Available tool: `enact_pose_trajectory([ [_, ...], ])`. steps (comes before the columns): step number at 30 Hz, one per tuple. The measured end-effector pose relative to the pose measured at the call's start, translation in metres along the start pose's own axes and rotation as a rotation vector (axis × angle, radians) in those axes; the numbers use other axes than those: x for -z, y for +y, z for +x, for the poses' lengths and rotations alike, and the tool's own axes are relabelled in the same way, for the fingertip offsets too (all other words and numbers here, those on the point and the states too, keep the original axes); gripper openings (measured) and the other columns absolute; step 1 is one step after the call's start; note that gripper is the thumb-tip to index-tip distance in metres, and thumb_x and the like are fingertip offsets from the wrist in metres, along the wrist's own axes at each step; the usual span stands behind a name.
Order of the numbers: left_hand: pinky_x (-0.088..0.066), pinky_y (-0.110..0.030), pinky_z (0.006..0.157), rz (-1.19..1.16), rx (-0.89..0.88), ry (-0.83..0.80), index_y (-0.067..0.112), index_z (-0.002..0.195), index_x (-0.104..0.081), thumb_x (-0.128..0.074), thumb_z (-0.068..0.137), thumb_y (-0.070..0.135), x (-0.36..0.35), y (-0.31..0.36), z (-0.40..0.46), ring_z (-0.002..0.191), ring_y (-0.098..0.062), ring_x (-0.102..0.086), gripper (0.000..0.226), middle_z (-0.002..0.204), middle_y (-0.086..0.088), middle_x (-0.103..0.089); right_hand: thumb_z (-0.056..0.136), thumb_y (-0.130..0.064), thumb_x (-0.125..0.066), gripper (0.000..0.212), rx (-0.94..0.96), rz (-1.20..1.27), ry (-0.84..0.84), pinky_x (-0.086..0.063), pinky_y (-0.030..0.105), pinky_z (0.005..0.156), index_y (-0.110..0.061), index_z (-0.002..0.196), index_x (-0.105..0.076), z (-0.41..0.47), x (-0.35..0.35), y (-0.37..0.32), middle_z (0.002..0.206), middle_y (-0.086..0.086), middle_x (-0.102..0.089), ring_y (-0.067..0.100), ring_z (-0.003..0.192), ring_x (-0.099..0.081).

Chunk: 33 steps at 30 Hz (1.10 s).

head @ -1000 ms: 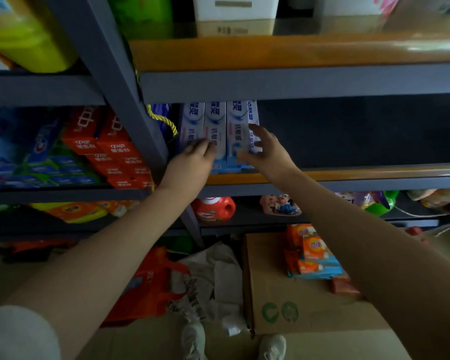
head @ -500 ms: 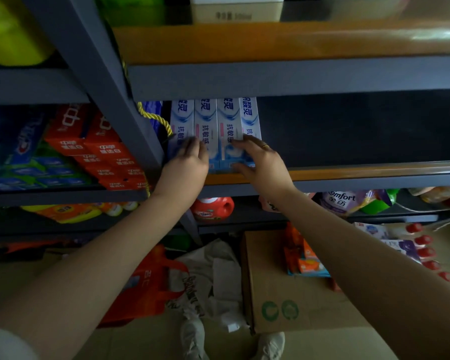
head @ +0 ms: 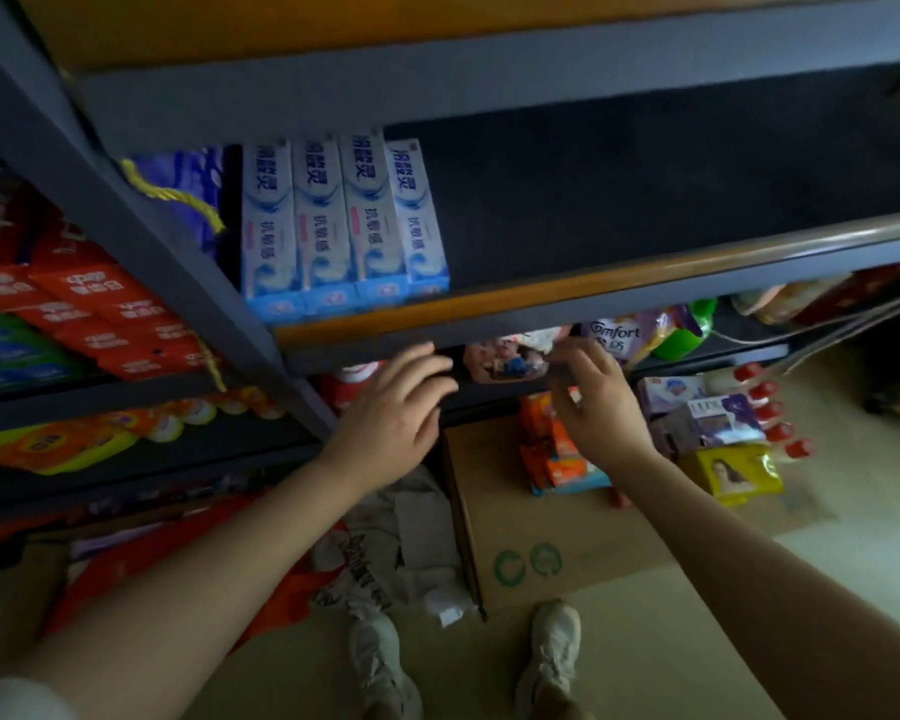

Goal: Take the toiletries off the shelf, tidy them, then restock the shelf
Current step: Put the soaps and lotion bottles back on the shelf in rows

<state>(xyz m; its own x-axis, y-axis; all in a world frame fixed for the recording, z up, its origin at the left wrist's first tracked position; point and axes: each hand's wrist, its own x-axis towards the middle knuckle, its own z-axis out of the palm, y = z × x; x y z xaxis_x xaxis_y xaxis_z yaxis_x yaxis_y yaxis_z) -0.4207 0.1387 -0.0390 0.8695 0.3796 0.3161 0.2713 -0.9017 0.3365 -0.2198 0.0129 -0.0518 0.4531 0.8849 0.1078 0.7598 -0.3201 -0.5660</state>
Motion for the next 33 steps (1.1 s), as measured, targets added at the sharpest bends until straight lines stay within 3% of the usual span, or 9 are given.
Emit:
enact_pose_trajectory([
  [3,-0.047,-0.045,0.094,-0.087,0.004,-0.143,0.001,0.102,-0.067,-0.066,0.074,-0.006,-0.042,0.020,-0.003,0.108,-0.031,-0.059,0.028,0.107,-0.014,-0.065,0.088,-0.010,-0.058,0.028,-0.177,-0.105,-0.182,-0.040,0.040,0.092,-0.003,0.115,-0.057,-0.027,0.010,0.063,0.120,0.017,-0.054,0.037,0.114,-0.048],
  [6,-0.045,-0.029,0.088,-0.185,0.186,-0.213,0.008,0.113,-0.061,-0.056,0.086,0.004,-0.081,0.036,0.000,0.108,-0.023,-0.057,0.028,0.116,-0.007,-0.061,0.090,-0.020,-0.058,0.045,-0.207,-0.201,-0.349,-0.036,0.038,0.101,-0.011,0.133,-0.047,-0.035,0.016,0.109,0.134,0.012,-0.048,0.032,0.124,-0.041],
  [11,-0.043,-0.020,0.078,-0.277,0.520,-0.250,0.020,0.122,-0.054,-0.047,0.094,0.015,-0.140,0.063,0.008,0.107,-0.009,-0.054,0.029,0.122,0.006,-0.052,0.089,-0.033,-0.056,0.074,-0.036,-0.396,-0.606,-0.028,0.039,0.110,-0.020,0.148,-0.013,-0.028,0.003,0.155,0.156,-0.001,-0.015,0.022,0.140,-0.019],
  [14,-0.040,-0.018,0.072,-0.270,0.671,-0.238,0.022,0.121,-0.053,-0.050,0.093,0.018,-0.168,0.073,0.002,0.096,-0.005,-0.053,0.028,0.120,0.006,-0.052,0.089,-0.036,-0.056,0.081,0.061,-0.449,-0.685,-0.020,0.037,0.114,-0.018,0.149,-0.004,-0.021,-0.013,0.170,0.158,0.000,-0.003,0.020,0.144,-0.008],
  [17,-0.048,-0.027,0.078,-0.332,0.780,-0.239,0.020,0.123,-0.052,-0.053,0.092,0.019,-0.185,0.079,-0.006,0.096,-0.004,-0.051,0.031,0.120,0.002,-0.054,0.087,-0.037,-0.059,0.084,0.126,-0.485,-0.634,-0.018,0.037,0.114,-0.016,0.148,-0.006,-0.016,-0.030,0.177,0.155,0.005,-0.012,0.023,0.143,-0.011],
  [24,-0.040,-0.021,0.083,-0.397,0.893,-0.344,0.020,0.137,-0.037,-0.057,0.090,0.031,-0.213,0.089,-0.008,0.113,-0.010,-0.048,0.052,0.135,0.003,-0.045,0.066,-0.038,-0.077,0.086,0.114,-0.349,-0.457,-0.034,0.039,0.101,-0.013,0.135,-0.032,-0.015,-0.038,0.194,0.134,0.008,-0.040,0.029,0.127,-0.038],
  [29,-0.034,-0.021,0.090,-0.448,0.896,-0.303,0.018,0.139,-0.034,-0.063,0.086,0.032,-0.229,0.099,0.004,0.123,-0.016,-0.043,0.062,0.140,-0.002,-0.040,0.060,-0.042,-0.080,0.072,-0.132,0.163,-0.213,-0.043,0.029,0.062,-0.012,0.112,-0.040,-0.034,-0.020,0.198,0.092,0.002,-0.060,0.022,0.082,-0.061],
  [31,-0.032,-0.021,0.089,-0.491,0.939,-0.313,0.017,0.141,-0.031,-0.063,0.086,0.032,-0.237,0.102,0.013,0.125,-0.018,-0.042,0.065,0.140,-0.002,-0.038,0.061,-0.045,-0.079,0.068,-0.239,0.294,-0.155,-0.045,0.029,0.059,-0.014,0.107,-0.039,-0.037,-0.014,0.197,0.084,-0.008,-0.057,0.013,0.075,-0.059],
  [33,-0.035,-0.021,0.086,-0.551,0.993,-0.292,0.017,0.138,-0.036,-0.066,0.085,0.031,-0.244,0.101,0.020,0.122,-0.018,-0.045,0.062,0.136,-0.002,-0.042,0.064,-0.045,-0.078,0.066,-0.394,0.542,-0.202,-0.053,0.034,0.067,-0.012,0.109,-0.042,-0.038,-0.009,0.197,0.091,-0.002,-0.062,0.015,0.083,-0.063],
])
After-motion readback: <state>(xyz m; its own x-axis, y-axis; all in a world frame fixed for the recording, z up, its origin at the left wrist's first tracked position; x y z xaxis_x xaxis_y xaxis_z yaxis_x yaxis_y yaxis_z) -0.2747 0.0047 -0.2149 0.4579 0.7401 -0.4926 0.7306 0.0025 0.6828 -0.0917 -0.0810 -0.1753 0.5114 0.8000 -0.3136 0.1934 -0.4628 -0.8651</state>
